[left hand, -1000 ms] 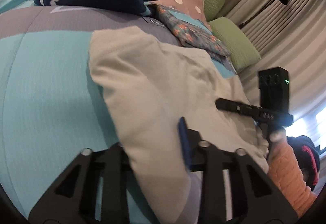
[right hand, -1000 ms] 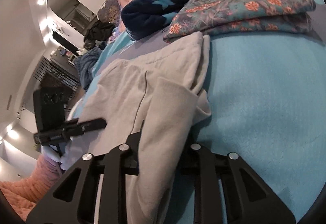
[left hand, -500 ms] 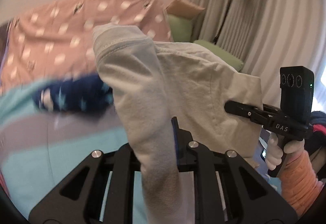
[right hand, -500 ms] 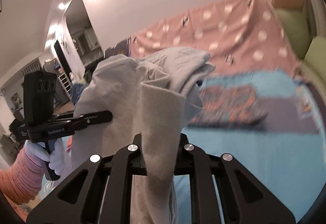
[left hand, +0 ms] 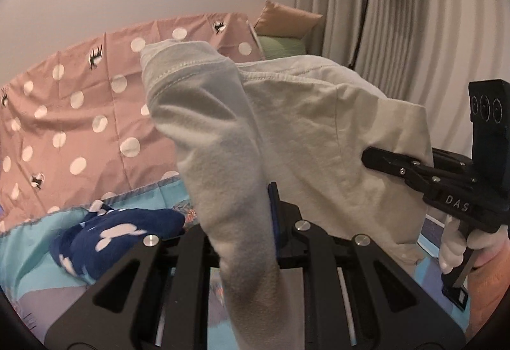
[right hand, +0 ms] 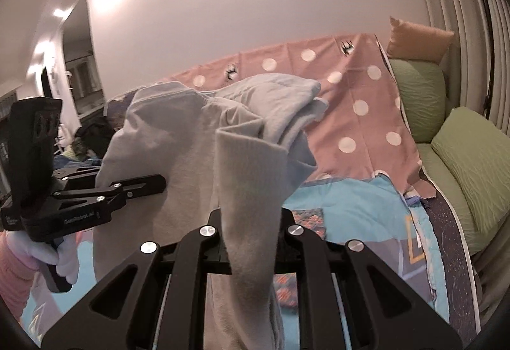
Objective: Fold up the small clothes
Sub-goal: 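Grasp the shirt with both grippers and lift it, then lower the shirt onto the folded clothes stack and open both grippers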
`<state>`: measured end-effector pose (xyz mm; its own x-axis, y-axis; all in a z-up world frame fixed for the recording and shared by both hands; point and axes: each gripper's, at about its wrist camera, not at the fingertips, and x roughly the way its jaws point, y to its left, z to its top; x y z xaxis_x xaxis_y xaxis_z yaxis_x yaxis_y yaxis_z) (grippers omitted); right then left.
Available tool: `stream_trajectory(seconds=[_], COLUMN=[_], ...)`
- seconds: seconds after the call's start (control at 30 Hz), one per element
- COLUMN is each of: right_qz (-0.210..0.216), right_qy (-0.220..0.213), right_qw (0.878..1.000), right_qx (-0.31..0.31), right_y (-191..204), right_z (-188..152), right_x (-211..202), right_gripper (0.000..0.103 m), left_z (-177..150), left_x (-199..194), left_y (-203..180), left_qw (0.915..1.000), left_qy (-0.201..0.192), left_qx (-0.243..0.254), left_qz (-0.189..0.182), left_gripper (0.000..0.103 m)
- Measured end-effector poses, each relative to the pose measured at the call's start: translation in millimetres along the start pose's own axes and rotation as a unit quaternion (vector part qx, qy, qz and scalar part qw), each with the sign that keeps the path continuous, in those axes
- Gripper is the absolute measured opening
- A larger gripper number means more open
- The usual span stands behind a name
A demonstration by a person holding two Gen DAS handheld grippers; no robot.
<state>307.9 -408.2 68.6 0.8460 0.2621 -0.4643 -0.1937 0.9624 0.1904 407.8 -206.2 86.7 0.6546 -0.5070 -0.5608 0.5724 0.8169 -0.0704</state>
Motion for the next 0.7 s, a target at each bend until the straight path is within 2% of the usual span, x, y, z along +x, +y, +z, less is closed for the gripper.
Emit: stream_trajectory(seconds=[0.07, 0.13, 0.17, 0.2, 0.23, 0.3, 0.4, 0.53, 0.63, 0.67, 0.7], right_qz=[-0.018, -0.029, -0.038, -0.062, -0.091, -0.122, -0.117, -0.125, -0.15, -0.158, -0.164], right_qy=[0.017, 0.027, 0.036, 0.064, 0.092, 0.112, 0.116, 0.1, 0.073, 0.064, 0.056], right_qw=[1.0, 0.999, 0.998, 0.996, 0.992, 0.986, 0.985, 0.987, 0.985, 0.984, 0.983], right_qx=[-0.008, -0.017, -0.022, -0.021, -0.01, 0.016, 0.04, 0.009, -0.041, -0.054, -0.061], right_y=[-12, -18, -21, -30, -40, -55, -62, -35, 2, 17, 30], right_z=[1, -4, -10, -20, -32, -62, -98, -132, -147, -152, -154], right_x=[36, 64, 79, 106, 126, 145, 138, 91, 43, 25, 10], right_gripper=[0.013, 0.013, 0.016, 0.026, 0.027, 0.027, 0.027, 0.03, 0.048, 0.058, 0.062], left_z=[1, -5, -11, -22, -33, -60, -95, -118, -127, -132, -135], left_x=[32, 70, 84, 109, 127, 152, 158, 129, 90, 75, 63], left_y=[13, 30, 36, 45, 54, 68, 79, 69, 52, 44, 36], left_qw=[0.9998, 0.9989, 0.9982, 0.9949, 0.9892, 0.9821, 0.9807, 0.9864, 0.993, 0.9945, 0.9955], left_qy=[0.011, 0.021, 0.027, 0.048, 0.067, 0.102, 0.129, 0.103, 0.074, 0.064, 0.054], left_qx=[-0.014, -0.03, -0.03, -0.027, -0.021, -0.018, -0.013, 0.009, -0.01, -0.007, -0.002], left_qz=[0.007, 0.028, 0.043, 0.084, 0.129, 0.158, 0.147, 0.128, 0.091, 0.082, 0.078], left_gripper=[0.015, 0.022, 0.032, 0.054, 0.063, 0.065, 0.066, 0.068, 0.074, 0.075, 0.08])
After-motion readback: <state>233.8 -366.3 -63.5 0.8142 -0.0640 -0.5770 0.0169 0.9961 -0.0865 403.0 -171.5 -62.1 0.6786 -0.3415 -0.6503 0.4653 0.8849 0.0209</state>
